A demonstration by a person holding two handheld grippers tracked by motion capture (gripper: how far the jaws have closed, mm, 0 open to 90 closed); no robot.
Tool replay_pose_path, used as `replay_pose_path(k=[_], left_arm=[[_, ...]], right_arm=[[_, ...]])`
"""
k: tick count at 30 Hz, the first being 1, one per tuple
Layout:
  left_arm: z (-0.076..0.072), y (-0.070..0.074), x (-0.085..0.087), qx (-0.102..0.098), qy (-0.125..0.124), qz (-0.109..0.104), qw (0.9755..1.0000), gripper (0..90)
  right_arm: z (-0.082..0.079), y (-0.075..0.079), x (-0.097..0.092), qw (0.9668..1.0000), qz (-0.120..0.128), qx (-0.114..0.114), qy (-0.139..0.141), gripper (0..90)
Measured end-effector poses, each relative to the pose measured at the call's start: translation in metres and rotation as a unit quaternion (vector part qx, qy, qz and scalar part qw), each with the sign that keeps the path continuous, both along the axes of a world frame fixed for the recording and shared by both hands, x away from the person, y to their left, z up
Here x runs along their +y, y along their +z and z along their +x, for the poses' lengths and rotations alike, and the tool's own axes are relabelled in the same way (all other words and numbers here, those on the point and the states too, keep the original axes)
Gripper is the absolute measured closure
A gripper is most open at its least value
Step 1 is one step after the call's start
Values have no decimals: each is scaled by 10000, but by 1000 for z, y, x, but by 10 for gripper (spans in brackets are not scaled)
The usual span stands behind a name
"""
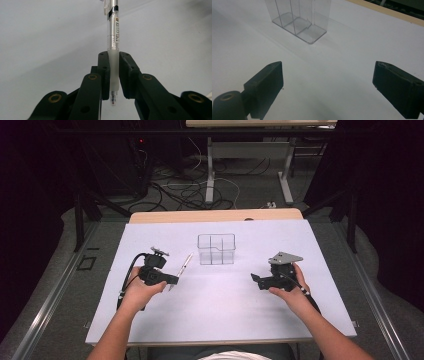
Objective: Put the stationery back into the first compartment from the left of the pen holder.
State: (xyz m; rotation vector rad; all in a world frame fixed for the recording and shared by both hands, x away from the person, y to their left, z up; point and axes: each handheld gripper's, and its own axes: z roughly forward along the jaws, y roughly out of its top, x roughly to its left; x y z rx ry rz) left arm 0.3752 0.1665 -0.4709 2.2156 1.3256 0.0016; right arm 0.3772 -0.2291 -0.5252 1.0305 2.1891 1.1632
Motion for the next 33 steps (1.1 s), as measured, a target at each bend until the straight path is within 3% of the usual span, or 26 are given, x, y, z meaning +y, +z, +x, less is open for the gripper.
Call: replay_pose_path(k=[3, 5, 11, 20, 25, 33], left_arm=[[-1, -2, -8, 8, -219, 29, 9998, 801], [-3, -2, -11, 42, -193, -10, 9998, 801], [-5, -7, -22, 101, -480, -33, 9988, 801], [-8, -14, -37, 215, -770, 20, 9968, 801], [-10, -17, -44, 279, -851, 20, 9960, 801], [-12, -20, -51, 354, -926, 55, 9951, 801]], right_arm=[[-1, -1, 3, 10000, -55, 53, 25, 94], [-1, 0, 4, 9999, -53, 93, 85, 94], [-6, 1, 16, 9994, -160, 118, 276, 94], [-13, 6, 31, 9976, -381, -9, 575, 147], [-17, 9, 40, 9938, -703, -190, 836, 146], [-26, 10, 53, 9881, -938, -395, 1151, 99]])
